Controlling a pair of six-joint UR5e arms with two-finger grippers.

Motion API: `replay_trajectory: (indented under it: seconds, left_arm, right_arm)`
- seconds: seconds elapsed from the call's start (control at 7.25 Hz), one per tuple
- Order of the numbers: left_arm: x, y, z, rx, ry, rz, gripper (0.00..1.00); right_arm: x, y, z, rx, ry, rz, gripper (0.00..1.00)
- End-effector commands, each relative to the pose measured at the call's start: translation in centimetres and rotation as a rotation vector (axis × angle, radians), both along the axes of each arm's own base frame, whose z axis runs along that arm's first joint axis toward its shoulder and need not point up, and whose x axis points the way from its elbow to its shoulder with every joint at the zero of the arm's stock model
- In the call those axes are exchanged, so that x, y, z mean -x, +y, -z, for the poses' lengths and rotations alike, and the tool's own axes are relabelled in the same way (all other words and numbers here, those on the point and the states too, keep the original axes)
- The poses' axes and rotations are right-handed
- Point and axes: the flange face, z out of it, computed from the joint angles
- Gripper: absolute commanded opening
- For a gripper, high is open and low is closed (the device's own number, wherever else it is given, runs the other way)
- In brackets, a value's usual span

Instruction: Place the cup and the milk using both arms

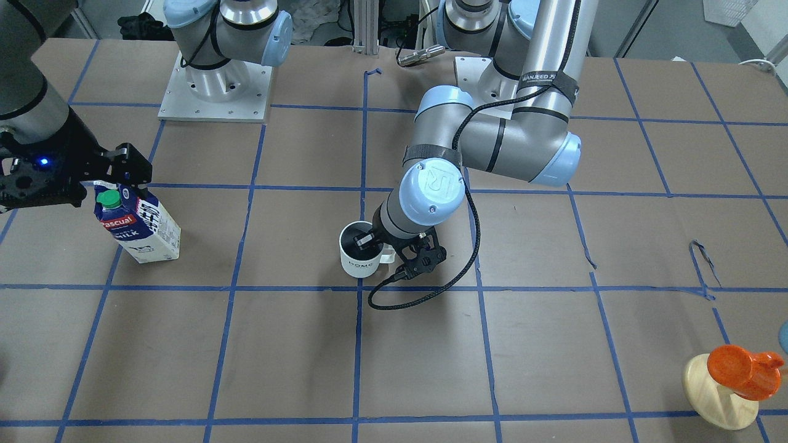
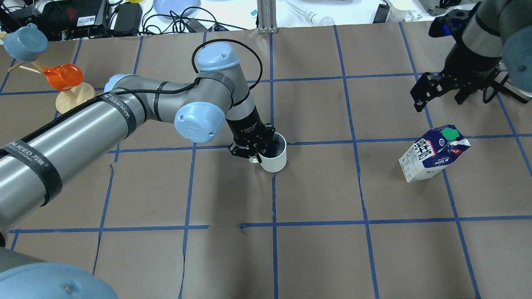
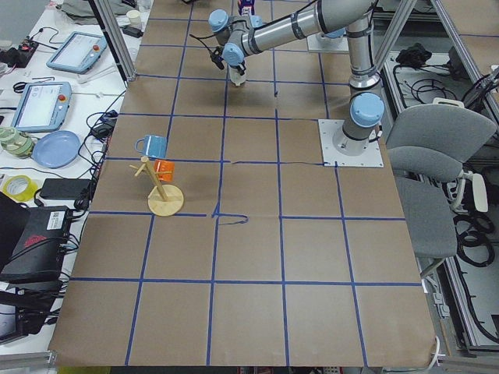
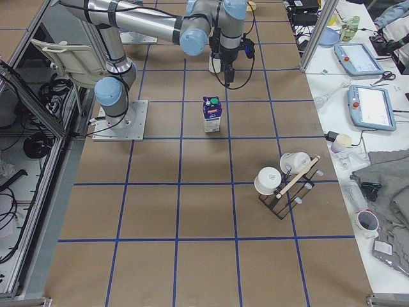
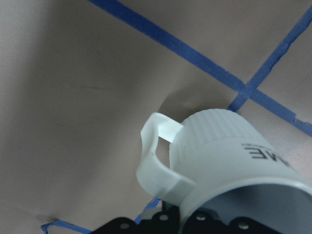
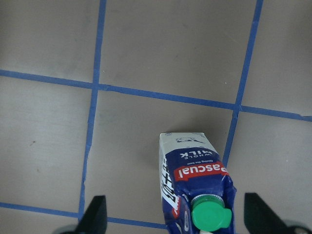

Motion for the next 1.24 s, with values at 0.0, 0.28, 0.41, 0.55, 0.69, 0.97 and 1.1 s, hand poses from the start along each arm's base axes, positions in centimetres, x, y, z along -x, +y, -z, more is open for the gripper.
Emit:
replay_trajectory:
  seconds: [0.0,0.28,0.41,0.55,0.69,0.97,1.1]
  left_arm:
    - [-0.2,0.4,0.7,-0.014,-0.007,0.001,0.80]
    - [-0.2,-0.1,-0.9,0.035,0.007,0.007,1.00]
    - [-0.7,-0.7,-2.1,0.061,0.009,0.002,1.00]
    - [-2.3,-2.3,-4.2,0.129,-0.018,0.060,1.00]
    - [-3.1,-3.0,-6.7,0.176,-0.029,0.127,1.00]
    - [-7.3,-5.4,-11.6,0.299,-0.016,0.256,1.00]
    - [-9.4,-5.9,-14.1,0.361,-0.001,0.346,1.00]
  right_arm:
    - [1.5,1.3,3.0,-0.039,0.007,-0.020,1.00]
    - [1.9,1.6,3.4,-0.063,0.040,-0.039,1.00]
    - [1.8,2.0,4.4,-0.083,0.035,-0.047,0.99]
    - [2.3,2.4,5.6,-0.080,0.032,-0.043,0.97]
    - [2.8,3.1,7.0,-0.094,0.021,-0.027,0.96]
    - [3.4,3.3,7.6,-0.097,0.020,-0.029,0.85]
    - [3.4,3.3,7.5,-0.094,0.018,-0.026,0.72]
